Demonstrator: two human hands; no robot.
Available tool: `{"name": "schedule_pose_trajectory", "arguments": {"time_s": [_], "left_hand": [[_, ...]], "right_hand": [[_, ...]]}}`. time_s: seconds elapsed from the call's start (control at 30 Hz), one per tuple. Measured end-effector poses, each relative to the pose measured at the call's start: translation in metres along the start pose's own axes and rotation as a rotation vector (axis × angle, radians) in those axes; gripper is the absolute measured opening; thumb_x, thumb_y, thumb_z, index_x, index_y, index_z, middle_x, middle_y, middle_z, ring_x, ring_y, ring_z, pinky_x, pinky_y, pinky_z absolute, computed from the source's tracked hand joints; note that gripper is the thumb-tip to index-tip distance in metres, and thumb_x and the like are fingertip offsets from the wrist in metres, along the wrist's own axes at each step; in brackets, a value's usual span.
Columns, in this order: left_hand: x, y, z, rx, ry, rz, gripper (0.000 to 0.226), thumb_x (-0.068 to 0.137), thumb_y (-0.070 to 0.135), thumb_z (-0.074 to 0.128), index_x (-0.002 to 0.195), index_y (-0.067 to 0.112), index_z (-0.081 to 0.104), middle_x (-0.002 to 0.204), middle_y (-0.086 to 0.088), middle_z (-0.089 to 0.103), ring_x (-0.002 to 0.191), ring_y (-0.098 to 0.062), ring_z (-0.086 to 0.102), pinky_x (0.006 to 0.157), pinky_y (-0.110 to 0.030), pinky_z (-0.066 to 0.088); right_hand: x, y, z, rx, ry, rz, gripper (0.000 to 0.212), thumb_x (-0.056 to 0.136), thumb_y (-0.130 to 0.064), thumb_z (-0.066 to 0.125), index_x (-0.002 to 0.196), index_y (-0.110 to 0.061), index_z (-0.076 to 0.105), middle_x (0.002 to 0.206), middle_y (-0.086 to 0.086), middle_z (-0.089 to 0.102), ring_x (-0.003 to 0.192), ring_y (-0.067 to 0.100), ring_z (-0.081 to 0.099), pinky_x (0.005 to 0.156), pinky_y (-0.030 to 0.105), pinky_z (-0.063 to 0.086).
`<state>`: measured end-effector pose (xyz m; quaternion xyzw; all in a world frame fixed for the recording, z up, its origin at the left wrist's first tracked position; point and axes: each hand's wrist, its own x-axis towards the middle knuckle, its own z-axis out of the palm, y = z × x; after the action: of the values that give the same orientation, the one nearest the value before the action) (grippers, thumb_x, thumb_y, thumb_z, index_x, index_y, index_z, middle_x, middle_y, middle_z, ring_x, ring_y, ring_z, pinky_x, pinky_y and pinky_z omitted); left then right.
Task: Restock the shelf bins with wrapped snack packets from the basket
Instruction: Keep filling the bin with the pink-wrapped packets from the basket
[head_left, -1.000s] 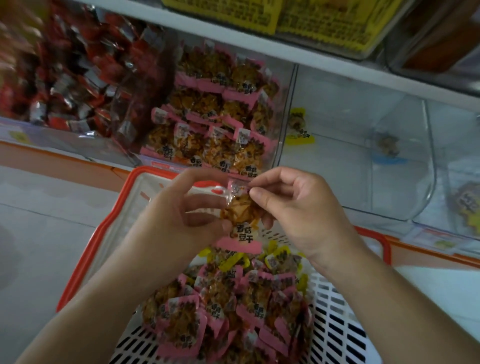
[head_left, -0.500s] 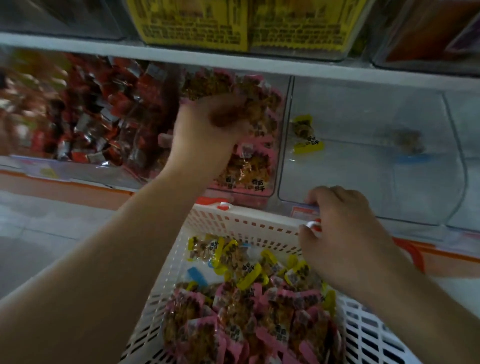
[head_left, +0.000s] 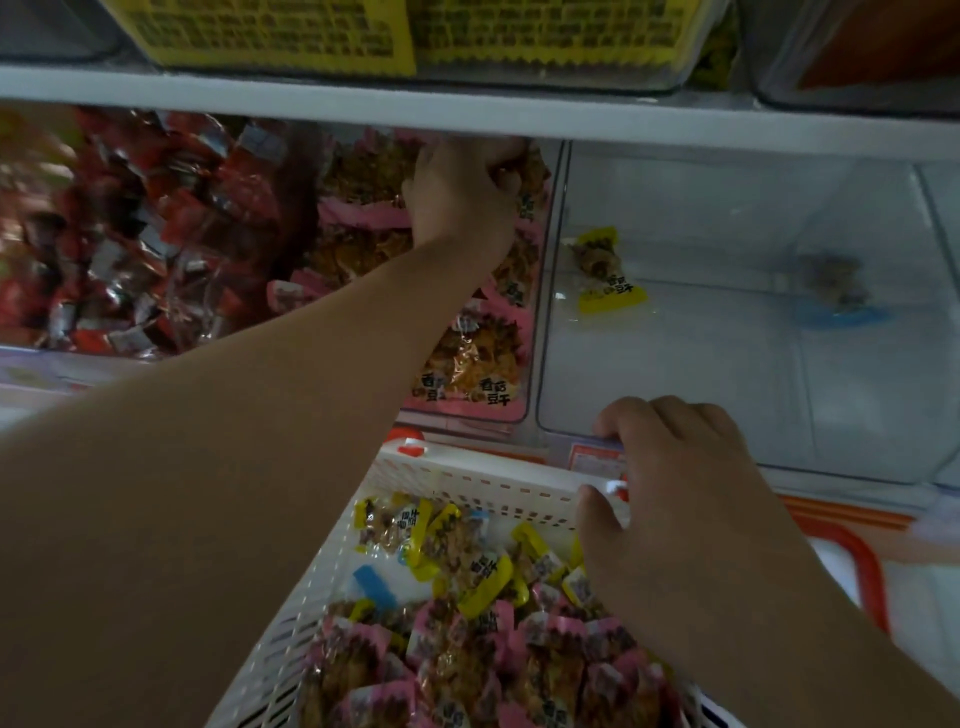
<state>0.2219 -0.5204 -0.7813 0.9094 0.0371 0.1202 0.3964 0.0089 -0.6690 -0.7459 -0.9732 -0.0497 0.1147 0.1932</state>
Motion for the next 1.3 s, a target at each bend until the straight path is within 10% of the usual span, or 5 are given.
{"name": "schedule_pose_trajectory", "arguments": {"time_s": [0.3,0.63,0.93,1.17,1.3], "left_hand": [[0.007,-0.003,0.010,0.437,-0.018,0.133,0.033,0.103,0.030,0.058,0.134,0.032,0.068,0.146,-0.003,0.050,0.140,-0.031,0.035,0.115,-0.044,0.029],[-0.029,-0.019,-0.043,0.330,-0.074,0.301,0.037,0.099,0.023,0.050,0.130,0.035,0.067,0.138,0.000,0.058,0.131,-0.031,0.046,0.106,-0.045,0.042],[-0.195,-0.056,-0.173,0.299,-0.160,0.023,0.049,0.090,0.001,0.062,0.130,0.027,0.069,0.131,0.008,0.053,0.126,-0.024,0.045,0.107,-0.047,0.043],[-0.265,-0.092,-0.204,0.408,-0.348,-0.355,0.091,0.084,-0.010,0.055,0.152,0.046,0.030,0.160,0.009,0.009,0.146,-0.038,0.024,0.116,-0.064,0.035],[-0.269,-0.092,-0.201,0.432,-0.433,-0.378,0.091,0.085,-0.002,0.057,0.154,0.046,0.020,0.160,0.009,0.009,0.144,-0.038,0.030,0.113,-0.060,0.041]], "right_hand": [[0.000,-0.002,0.001,-0.028,-0.004,0.003,0.037,0.100,-0.044,0.051,0.132,-0.034,0.035,0.120,-0.013,0.038,0.118,0.009,0.027,0.106,0.025,0.034],[0.005,0.001,0.000,-0.018,-0.030,0.039,0.039,0.100,-0.035,0.058,0.135,-0.023,0.047,0.121,-0.006,0.048,0.119,0.014,0.034,0.102,0.029,0.039],[-0.019,-0.027,-0.002,-0.030,0.078,-0.079,0.043,0.088,-0.012,0.073,0.129,-0.011,0.059,0.127,0.005,0.055,0.126,0.024,0.044,0.105,0.039,0.049],[-0.031,-0.025,0.065,-0.178,-0.502,-0.024,0.040,0.091,-0.003,0.063,0.127,-0.020,0.062,0.118,0.005,0.065,0.092,0.021,0.059,0.080,0.036,0.057],[-0.044,-0.001,0.121,-0.295,-0.760,0.057,0.096,0.093,-0.028,0.071,0.169,-0.026,0.012,0.165,0.012,0.034,0.145,0.036,0.043,0.118,0.054,0.041]]}}
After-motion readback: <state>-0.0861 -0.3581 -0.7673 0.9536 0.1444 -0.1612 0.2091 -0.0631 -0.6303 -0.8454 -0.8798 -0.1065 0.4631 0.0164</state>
